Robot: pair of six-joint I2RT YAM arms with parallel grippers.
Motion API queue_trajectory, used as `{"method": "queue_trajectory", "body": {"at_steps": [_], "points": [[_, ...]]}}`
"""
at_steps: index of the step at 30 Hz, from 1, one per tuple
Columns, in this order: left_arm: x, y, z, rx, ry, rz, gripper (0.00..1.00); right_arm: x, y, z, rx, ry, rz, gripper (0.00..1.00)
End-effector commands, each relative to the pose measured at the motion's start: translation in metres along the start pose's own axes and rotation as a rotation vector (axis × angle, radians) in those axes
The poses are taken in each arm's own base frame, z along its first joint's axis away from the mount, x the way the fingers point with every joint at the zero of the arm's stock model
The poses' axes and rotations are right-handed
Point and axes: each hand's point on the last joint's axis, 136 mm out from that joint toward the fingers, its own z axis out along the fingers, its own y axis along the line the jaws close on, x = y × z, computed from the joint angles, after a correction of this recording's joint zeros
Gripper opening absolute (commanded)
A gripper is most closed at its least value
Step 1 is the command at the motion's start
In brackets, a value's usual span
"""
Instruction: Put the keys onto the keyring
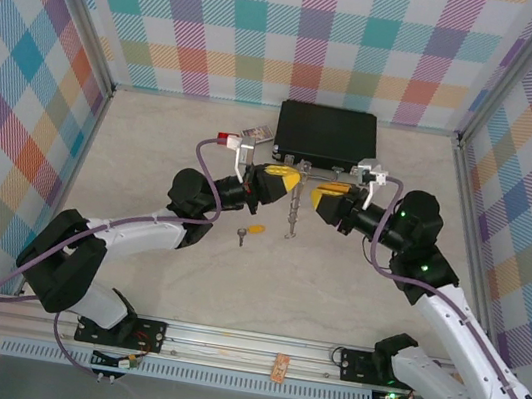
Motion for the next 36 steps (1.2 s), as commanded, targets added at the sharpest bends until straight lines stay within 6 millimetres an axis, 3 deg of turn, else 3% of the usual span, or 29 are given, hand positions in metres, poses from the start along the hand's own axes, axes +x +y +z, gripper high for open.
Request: {"method": "queue_trajectory", "body": {"at_steps": [1,22,29,32,34,36], "points": [[-0.018,-0.016,0.004,0.071,-0.036,0.092,0.0,-0.023,0.024,-0.002,-0.081,-0.038,-0.038,0.29],[-0.013,-0.019,0.004,0.094,-0.006,0.076,0.0,-0.032,0.028,0.014,-0.151,-0.011,-0.021,0.23],[-0.013,-0.02,0.005,0.101,0.0,0.074,0.0,-0.028,0.028,0.016,-0.165,0.006,-0.017,0.12],[-0.014,-0.02,0.006,0.105,0.001,0.071,0.0,-0.026,0.029,0.016,-0.178,0.013,-0.02,0.0],[-0.014,-0.021,0.006,0.106,0.0,0.072,0.0,-0.025,0.03,0.015,-0.178,0.013,-0.022,0.0],[-0.017,-0.022,0.005,0.105,-0.007,0.073,0.12,-0.025,0.028,0.014,-0.163,0.004,-0.025,0.0]]}}
